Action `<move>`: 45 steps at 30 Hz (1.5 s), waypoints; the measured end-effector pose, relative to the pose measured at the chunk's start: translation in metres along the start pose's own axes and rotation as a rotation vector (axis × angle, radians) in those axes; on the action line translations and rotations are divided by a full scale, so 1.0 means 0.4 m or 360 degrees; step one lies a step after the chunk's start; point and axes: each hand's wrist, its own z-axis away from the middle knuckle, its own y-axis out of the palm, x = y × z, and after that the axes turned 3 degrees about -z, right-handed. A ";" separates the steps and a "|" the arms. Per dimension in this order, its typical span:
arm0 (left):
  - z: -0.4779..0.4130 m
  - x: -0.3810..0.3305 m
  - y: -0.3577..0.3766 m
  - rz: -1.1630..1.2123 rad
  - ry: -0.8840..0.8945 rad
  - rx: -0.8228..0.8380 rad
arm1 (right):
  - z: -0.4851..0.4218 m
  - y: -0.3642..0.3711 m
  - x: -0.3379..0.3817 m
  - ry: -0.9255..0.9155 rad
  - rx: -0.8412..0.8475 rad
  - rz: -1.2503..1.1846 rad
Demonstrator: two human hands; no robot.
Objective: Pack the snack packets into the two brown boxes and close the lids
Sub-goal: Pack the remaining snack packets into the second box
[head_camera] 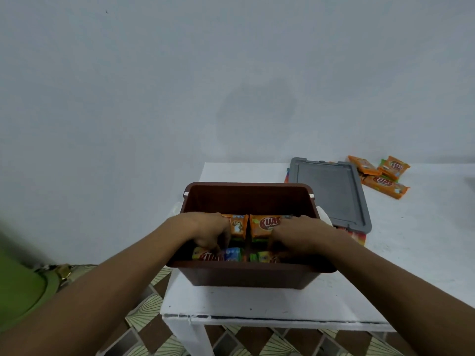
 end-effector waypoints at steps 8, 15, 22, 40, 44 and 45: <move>-0.022 0.009 -0.010 0.0117 0.0096 -0.0226 | 0.001 0.002 0.005 -0.0075 0.0049 0.0038; -0.022 0.010 0.012 0.0110 0.0093 -0.0029 | 0.000 -0.011 0.003 -0.0078 0.0113 -0.0018; -0.014 0.005 0.008 0.0149 0.0085 -0.0269 | 0.005 -0.003 0.003 -0.0119 0.0086 -0.0044; -0.027 0.008 0.024 0.0245 0.0120 -0.0076 | -0.010 -0.020 0.002 -0.0169 0.0414 -0.0315; -0.023 0.009 0.021 0.0283 0.0115 -0.0066 | -0.011 -0.010 0.007 -0.0210 0.0343 -0.0311; -0.022 0.008 0.021 0.0296 0.0105 -0.0065 | -0.010 -0.011 0.007 -0.0210 0.0330 -0.0320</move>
